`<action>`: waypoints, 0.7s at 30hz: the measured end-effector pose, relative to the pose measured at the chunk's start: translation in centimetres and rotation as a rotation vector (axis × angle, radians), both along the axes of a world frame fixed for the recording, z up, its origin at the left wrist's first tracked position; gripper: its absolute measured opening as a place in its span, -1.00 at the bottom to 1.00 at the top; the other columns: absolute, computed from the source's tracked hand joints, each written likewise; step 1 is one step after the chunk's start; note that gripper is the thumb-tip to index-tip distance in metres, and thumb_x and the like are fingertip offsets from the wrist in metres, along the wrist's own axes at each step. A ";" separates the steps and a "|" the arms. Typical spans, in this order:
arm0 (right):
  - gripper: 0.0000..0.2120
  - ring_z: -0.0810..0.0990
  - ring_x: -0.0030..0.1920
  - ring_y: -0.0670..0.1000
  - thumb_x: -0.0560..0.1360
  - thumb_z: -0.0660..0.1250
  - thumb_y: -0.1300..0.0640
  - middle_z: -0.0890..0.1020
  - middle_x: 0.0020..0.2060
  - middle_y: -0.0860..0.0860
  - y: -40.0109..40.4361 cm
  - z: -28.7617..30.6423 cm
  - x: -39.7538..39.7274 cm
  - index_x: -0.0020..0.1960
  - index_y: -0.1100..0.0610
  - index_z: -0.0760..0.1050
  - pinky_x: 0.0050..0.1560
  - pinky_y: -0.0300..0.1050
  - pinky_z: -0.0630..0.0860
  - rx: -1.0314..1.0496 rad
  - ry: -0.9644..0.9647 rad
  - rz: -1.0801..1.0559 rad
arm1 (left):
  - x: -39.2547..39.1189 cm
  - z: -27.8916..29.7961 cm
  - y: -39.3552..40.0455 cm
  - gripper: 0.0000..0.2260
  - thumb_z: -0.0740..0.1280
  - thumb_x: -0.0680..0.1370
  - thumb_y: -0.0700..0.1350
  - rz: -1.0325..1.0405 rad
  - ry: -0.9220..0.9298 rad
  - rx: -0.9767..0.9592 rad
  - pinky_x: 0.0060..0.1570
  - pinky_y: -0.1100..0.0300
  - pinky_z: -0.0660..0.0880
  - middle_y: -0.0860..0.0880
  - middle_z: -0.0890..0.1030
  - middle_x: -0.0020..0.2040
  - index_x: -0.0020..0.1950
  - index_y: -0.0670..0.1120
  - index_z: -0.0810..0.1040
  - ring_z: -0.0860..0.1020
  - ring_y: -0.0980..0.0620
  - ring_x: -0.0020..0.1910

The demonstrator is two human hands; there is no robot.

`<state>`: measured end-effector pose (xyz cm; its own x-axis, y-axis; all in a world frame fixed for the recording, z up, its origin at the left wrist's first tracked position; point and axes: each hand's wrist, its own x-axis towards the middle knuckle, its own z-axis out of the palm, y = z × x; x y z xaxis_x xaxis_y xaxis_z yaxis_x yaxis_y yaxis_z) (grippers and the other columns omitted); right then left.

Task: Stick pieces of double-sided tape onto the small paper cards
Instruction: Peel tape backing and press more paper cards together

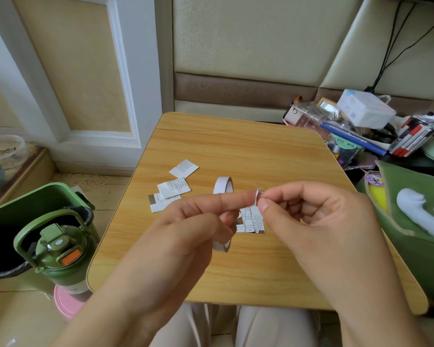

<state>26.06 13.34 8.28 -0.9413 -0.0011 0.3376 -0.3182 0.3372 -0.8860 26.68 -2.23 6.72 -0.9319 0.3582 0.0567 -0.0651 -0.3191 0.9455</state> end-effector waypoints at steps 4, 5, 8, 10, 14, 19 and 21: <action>-0.86 0.53 -0.41 -0.06 0.26 0.43 0.05 0.61 -0.42 -0.08 -0.1 -0.2 0.1 -0.20 -0.14 0.63 -0.38 -0.30 0.44 0.089 0.067 -0.070 | 0.4 0.3 0.2 -0.59 0.29 0.22 -0.25 0.034 0.000 -0.038 -0.09 0.24 0.31 0.05 0.39 -0.34 -0.02 0.01 0.72 0.36 0.16 -0.27; -0.85 0.54 -0.39 -0.05 0.26 0.43 0.04 0.61 -0.42 -0.09 -0.2 -0.2 0.1 -0.18 -0.14 0.63 -0.37 -0.29 0.44 0.114 0.082 -0.081 | 0.5 0.4 0.3 -0.60 0.28 0.24 -0.24 0.049 0.005 -0.049 -0.09 0.26 0.33 0.05 0.39 -0.34 -0.03 0.03 0.71 0.37 0.17 -0.27; -0.87 0.54 -0.37 -0.05 0.27 0.43 0.04 0.60 -0.41 -0.12 -0.2 -0.3 0.1 -0.20 -0.13 0.62 -0.36 -0.28 0.44 0.147 0.104 -0.101 | 0.7 0.5 0.5 -0.62 0.27 0.29 -0.21 0.096 0.034 -0.100 -0.10 0.26 0.29 -0.03 0.32 -0.28 -0.01 0.09 0.70 0.35 0.14 -0.27; -0.90 0.54 -0.39 -0.07 0.27 0.42 0.04 0.60 -0.43 -0.13 -0.2 -0.4 0.1 -0.23 -0.13 0.62 -0.37 -0.32 0.43 0.150 0.098 -0.107 | 0.7 0.4 0.6 -0.61 0.27 0.29 -0.21 0.141 0.042 -0.142 -0.09 0.17 0.21 -0.06 0.29 -0.25 -0.01 0.13 0.70 0.28 0.04 -0.25; -0.86 0.53 -0.43 -0.10 0.24 0.44 0.03 0.62 -0.44 -0.10 -0.3 -0.4 0.0 -0.22 -0.16 0.63 -0.39 -0.33 0.46 0.076 0.034 -0.091 | 0.8 0.4 0.8 -0.58 0.25 0.27 -0.19 0.206 0.073 -0.228 -0.22 0.19 0.22 0.05 0.34 -0.29 -0.04 0.21 0.69 0.27 0.03 -0.27; -0.86 0.54 -0.43 -0.08 0.26 0.48 0.13 0.64 -0.42 -0.01 -0.2 -0.2 0.1 -0.26 -0.10 0.65 -0.37 -0.25 0.51 0.002 -0.014 -0.039 | 0.8 0.4 0.6 -0.58 0.26 0.28 -0.21 0.162 0.061 -0.177 -0.13 0.17 0.21 -0.02 0.31 -0.26 -0.01 0.16 0.69 0.26 0.03 -0.24; -0.84 0.53 -0.43 -0.13 0.29 0.52 0.17 0.65 -0.42 -0.02 -0.1 -0.1 0.0 -0.28 -0.09 0.65 -0.37 -0.29 0.50 -0.005 -0.013 -0.017 | 0.8 0.4 0.4 -0.60 0.28 0.28 -0.21 0.114 0.060 -0.140 -0.10 0.24 0.26 -0.04 0.30 -0.26 0.01 0.12 0.70 0.30 0.08 -0.25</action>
